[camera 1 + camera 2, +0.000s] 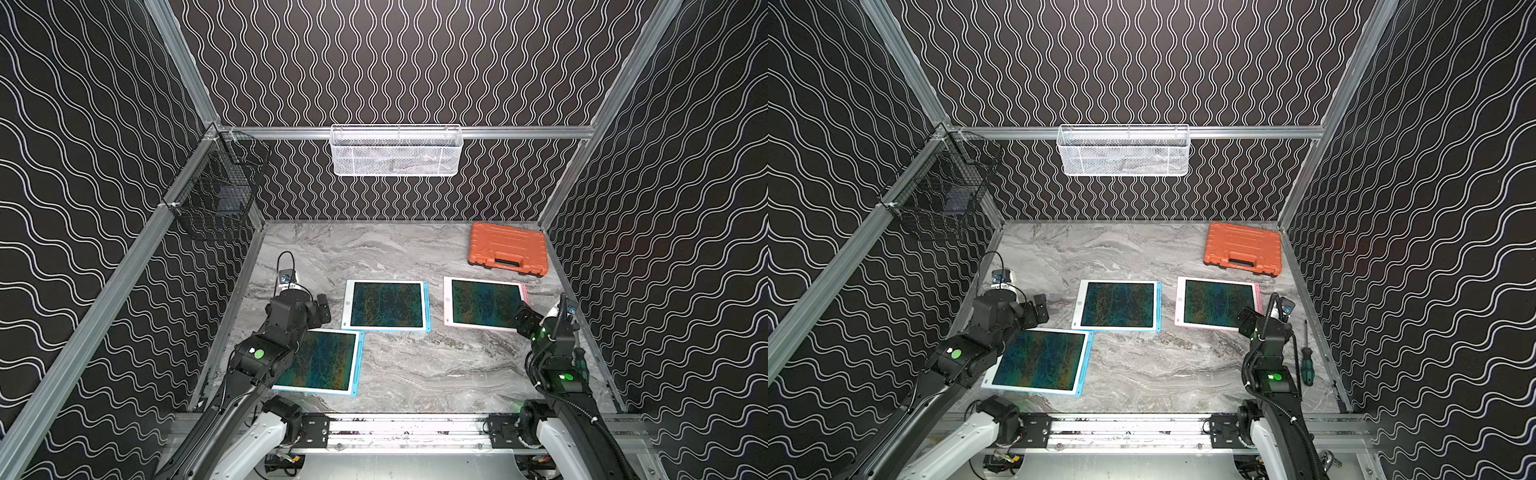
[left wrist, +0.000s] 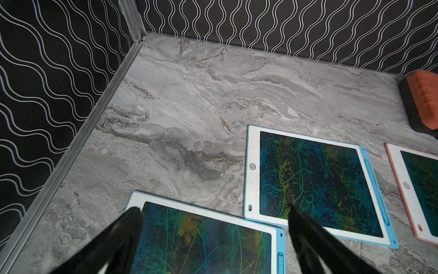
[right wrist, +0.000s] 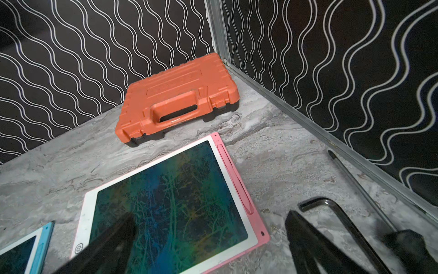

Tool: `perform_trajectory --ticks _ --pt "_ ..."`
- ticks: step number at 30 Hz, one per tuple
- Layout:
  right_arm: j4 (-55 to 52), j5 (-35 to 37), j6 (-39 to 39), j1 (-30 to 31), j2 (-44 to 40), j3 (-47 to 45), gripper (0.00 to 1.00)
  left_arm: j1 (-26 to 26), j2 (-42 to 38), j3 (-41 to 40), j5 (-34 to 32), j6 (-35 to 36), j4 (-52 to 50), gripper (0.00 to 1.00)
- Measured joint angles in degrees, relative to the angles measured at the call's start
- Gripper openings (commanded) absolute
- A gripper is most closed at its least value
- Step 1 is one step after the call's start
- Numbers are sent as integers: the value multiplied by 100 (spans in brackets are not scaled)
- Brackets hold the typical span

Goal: Place the stylus back onto the writing tablet
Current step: Reset both arms

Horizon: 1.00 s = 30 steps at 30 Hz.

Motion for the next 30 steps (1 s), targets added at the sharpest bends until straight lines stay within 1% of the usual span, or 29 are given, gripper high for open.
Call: perform_trajectory --ticks 7,13,15,20,24,30 --pt "645 -33 -133 -256 546 -79 100 131 -162 -507 -63 256 380 99" --pt "1368 -273 -175 -518 1154 -334 100 439 -164 -1036 -111 573 922 99" --pt "1604 -341 -238 -555 1462 -341 100 586 -20 -1147 -122 717 1182 99" --pt "2179 -463 -330 -686 2371 -247 100 1032 734 -1392 -120 887 1961 99" --pt "2546 -590 -481 -715 2699 -177 100 1276 1169 -1613 -96 1154 2667 98" --pt "3213 -647 -525 -776 3292 -22 100 1637 1880 -2081 289 1585 4098 99"
